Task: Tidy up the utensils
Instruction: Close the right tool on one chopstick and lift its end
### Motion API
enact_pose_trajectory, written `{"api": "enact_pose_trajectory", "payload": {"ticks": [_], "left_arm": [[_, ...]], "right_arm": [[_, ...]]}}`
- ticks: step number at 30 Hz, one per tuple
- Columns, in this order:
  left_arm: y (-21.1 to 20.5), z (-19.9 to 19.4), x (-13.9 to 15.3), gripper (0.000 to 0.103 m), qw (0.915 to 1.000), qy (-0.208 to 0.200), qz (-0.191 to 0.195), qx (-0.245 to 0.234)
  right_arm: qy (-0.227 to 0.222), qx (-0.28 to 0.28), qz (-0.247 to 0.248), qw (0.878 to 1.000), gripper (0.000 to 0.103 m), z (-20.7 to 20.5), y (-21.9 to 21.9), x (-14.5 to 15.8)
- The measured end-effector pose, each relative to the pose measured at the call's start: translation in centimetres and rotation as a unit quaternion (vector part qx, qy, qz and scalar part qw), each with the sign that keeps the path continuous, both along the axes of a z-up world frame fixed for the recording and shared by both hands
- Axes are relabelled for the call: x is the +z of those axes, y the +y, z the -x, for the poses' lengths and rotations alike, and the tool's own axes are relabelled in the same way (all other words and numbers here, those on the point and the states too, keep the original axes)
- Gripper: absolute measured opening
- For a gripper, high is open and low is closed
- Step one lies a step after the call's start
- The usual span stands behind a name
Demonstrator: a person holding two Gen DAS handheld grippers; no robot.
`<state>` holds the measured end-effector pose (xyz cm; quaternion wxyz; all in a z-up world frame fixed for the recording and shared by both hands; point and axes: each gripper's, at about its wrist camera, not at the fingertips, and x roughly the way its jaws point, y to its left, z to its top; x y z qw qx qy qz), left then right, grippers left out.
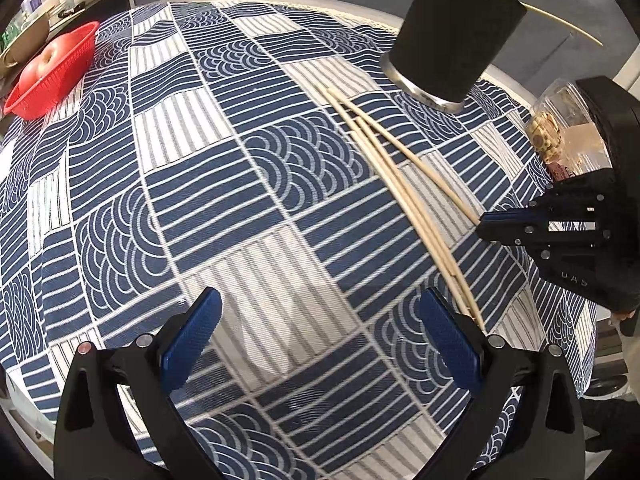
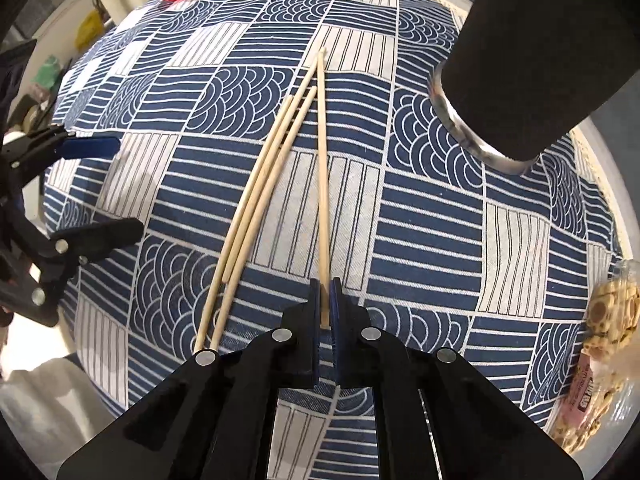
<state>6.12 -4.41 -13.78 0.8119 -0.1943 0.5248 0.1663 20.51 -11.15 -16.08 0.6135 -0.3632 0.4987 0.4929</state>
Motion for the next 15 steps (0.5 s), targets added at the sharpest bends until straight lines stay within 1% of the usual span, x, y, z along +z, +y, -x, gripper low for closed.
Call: {"api": "enact_pose_trajectory", "payload": {"ticks": [7,12,15], "left_arm": [[-2.8,-0.9,-0.1,0.097,1.0000,0.001,-0.004,-0.004],[-4.7,-1.9,-0.7,0.097,0.9999,0.013,0.000,0.000],[-5.6,-2.4,-1.0,0.097,0.9996,0.025,-0.012,0.001]], "right_arm": [[0.028,-0.025,-0.016,0.999,0.005,-1.2,-3.3,0.2],[0.037,-0.036,-0.030,0.998,0.005,-1.4,-6.3,1.1],[0.038,-0.039,-0.037,0.998,0.005,-1.6,-7.5,1.7]]}}
